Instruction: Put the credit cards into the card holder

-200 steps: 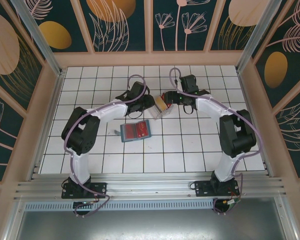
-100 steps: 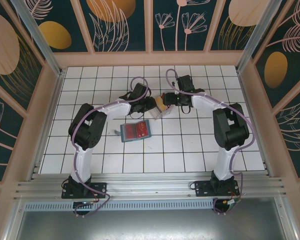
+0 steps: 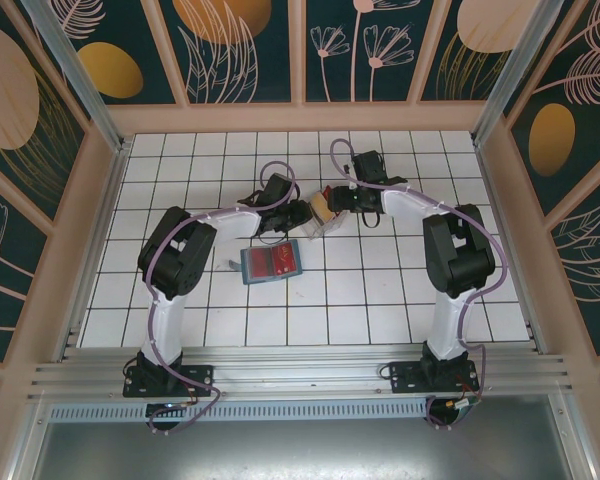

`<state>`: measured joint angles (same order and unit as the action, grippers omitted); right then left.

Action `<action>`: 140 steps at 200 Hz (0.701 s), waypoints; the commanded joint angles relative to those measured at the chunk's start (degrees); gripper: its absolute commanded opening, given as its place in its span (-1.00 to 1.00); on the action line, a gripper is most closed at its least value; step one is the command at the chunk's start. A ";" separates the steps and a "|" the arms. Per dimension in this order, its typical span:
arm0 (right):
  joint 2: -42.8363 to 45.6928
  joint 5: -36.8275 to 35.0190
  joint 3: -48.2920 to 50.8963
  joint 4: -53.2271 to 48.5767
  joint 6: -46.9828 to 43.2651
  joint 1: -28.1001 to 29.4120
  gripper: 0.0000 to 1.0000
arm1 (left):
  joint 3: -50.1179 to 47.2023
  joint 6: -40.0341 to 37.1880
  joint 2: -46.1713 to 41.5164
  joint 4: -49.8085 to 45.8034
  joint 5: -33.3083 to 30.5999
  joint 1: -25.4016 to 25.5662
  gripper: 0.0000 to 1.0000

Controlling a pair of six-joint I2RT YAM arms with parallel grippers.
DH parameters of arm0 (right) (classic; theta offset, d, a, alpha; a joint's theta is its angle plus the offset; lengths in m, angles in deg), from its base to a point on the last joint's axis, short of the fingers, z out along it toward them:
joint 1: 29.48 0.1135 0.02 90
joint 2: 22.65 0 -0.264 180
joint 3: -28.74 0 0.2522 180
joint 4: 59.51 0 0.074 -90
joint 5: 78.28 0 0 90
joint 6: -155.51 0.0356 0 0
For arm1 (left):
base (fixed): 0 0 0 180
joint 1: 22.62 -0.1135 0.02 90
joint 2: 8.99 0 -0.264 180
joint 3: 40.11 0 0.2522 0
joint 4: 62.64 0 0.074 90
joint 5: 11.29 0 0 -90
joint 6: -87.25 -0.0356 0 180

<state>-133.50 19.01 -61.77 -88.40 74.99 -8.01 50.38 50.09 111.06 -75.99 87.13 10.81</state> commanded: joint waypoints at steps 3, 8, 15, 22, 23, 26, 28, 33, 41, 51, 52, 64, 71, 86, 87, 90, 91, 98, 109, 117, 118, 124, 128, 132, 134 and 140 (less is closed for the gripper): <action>-0.51 -1.98 -1.89 -1.32 0.02 -0.03 0.37 | -2.06 0.21 1.85 -0.41 -0.38 -0.10 -0.22; -0.40 -2.17 -1.88 -1.34 -0.02 -0.11 0.37 | -2.30 0.27 1.85 -0.40 -0.51 -0.05 -0.22; -0.29 -2.25 -1.88 -1.39 -0.01 -0.25 0.36 | -2.62 0.41 1.77 -0.33 -0.47 -0.07 -0.22; -0.07 -2.35 -1.81 -1.31 0.05 -0.30 0.35 | -3.01 0.41 1.68 -0.08 -0.52 -0.11 -0.22; -0.03 -2.36 -1.77 -1.30 0.08 -0.34 0.35 | -3.05 0.42 1.59 -0.07 -0.52 -0.11 -0.22; 0.06 -2.37 -1.78 -1.30 0.02 -0.41 0.34 | -3.23 0.38 1.57 0.02 -0.52 -0.08 -0.22; 0.14 -2.37 -1.68 -1.30 0.11 -0.39 0.34 | -3.29 0.50 1.52 0.10 -0.52 -0.11 -0.22; 0.24 -2.35 -1.68 -1.24 0.16 -0.49 0.33 | -3.50 0.53 1.43 0.12 -0.57 -0.08 -0.22; 0.52 -2.37 -1.62 -1.23 0.17 -0.53 0.33 | -3.68 0.56 1.32 0.12 -0.68 -0.07 -0.22; 0.79 -2.45 -1.63 -1.13 0.19 -0.56 0.32 | -3.87 0.53 1.13 0.11 -0.77 -0.05 -0.23; 0.84 -2.45 -1.59 -1.12 0.19 -0.51 0.32 | -3.87 0.56 1.14 0.11 -0.77 -0.04 -0.23; 1.29 -2.46 -1.59 -1.17 0.15 -0.58 0.32 | -3.96 0.59 1.02 0.04 -0.91 -0.10 -0.23; 1.45 -2.46 -1.56 -1.18 0.17 -0.60 0.31 | -3.96 0.57 0.98 0.04 -0.95 -0.10 -0.23; 1.89 -2.46 -1.60 -1.23 0.18 -0.59 0.31 | -3.99 0.58 0.98 0.02 -1.04 -0.12 -0.23; 1.96 -2.50 -1.62 -1.26 0.19 -0.62 0.31 | -3.97 0.54 0.98 0.03 -1.04 -0.12 -0.23; 2.02 -2.54 -1.66 -1.24 0.19 -0.62 0.31 | -3.96 0.55 0.93 0.03 -0.97 -0.11 -0.23; 2.07 -2.54 -1.70 -1.27 0.19 -0.63 0.31 | -3.96 0.57 0.95 0.03 -1.00 -0.07 -0.23; 2.25 -2.54 -1.66 -1.30 0.18 -0.59 0.30 | -3.96 0.57 1.06 0.04 -1.00 -0.09 -0.22; 2.56 -2.60 -1.68 -1.31 0.17 -0.63 0.30 | -4.04 0.58 1.15 0.04 -1.13 -0.04 -0.23; 2.70 -2.70 -1.72 -1.44 0.17 -0.72 0.30 | -4.04 0.65 1.24 0.04 -1.09 -0.09 -0.23; 2.77 -2.71 -1.68 -1.46 0.18 -0.73 0.29 | -4.04 0.63 1.24 0.04 -1.07 -0.11 -0.23; 2.91 -2.72 -1.70 -1.41 0.19 -0.72 0.30 | -4.11 0.61 1.20 0.09 -1.02 -0.08 -0.23; 2.92 -2.68 -1.68 -1.39 0.17 -0.69 0.30 | -4.17 0.68 1.19 0.12 -0.95 -0.07 -0.23; 3.01 -2.63 -1.68 -1.57 0.13 -0.69 0.30 | -4.21 0.69 1.17 0.20 -0.94 -0.03 -0.23; 3.05 -2.59 -1.74 -1.61 0.18 -0.70 0.29 | -4.22 0.73 1.13 0.21 -0.93 -0.05 -0.23; 3.15 -2.42 -1.76 -1.65 0.18 -0.67 0.30 | -4.30 0.72 1.07 0.21 -0.95 -0.03 -0.23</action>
<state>-133.39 18.57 -61.81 -88.58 74.99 -8.07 48.47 50.48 111.06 -72.02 87.09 10.81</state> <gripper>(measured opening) 0.648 0.389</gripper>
